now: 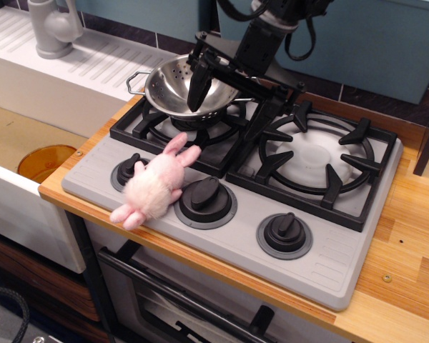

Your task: End effector transition from pot or pan to object

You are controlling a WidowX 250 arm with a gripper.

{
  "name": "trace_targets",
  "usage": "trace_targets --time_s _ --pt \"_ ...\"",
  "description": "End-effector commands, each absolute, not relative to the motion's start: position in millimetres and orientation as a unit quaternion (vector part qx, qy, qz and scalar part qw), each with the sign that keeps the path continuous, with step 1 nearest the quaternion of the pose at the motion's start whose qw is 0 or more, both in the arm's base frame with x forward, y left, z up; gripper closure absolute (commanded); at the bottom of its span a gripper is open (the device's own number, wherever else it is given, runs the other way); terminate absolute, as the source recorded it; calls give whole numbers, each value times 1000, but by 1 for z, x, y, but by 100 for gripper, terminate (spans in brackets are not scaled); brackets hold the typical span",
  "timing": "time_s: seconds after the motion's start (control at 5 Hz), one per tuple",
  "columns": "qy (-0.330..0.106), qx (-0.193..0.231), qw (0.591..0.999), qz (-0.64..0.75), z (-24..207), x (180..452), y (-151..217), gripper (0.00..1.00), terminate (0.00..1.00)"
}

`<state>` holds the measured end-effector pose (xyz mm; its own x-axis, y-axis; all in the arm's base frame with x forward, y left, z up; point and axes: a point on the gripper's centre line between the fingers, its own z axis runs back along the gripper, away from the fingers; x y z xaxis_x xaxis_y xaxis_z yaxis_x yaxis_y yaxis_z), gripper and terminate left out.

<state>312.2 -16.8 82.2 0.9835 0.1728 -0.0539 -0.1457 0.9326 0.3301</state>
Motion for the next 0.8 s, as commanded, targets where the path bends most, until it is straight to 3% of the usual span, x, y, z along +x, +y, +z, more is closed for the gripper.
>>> trace_targets --time_s 0.0,0.2,0.4,0.6 --pt "6 168 981 92 107 304 -14 0 0" --pt "32 177 981 71 122 293 -2 0 0" --pt "75 168 982 40 121 281 14 0 0" --pt "83 157 984 25 109 277 20 0 0"
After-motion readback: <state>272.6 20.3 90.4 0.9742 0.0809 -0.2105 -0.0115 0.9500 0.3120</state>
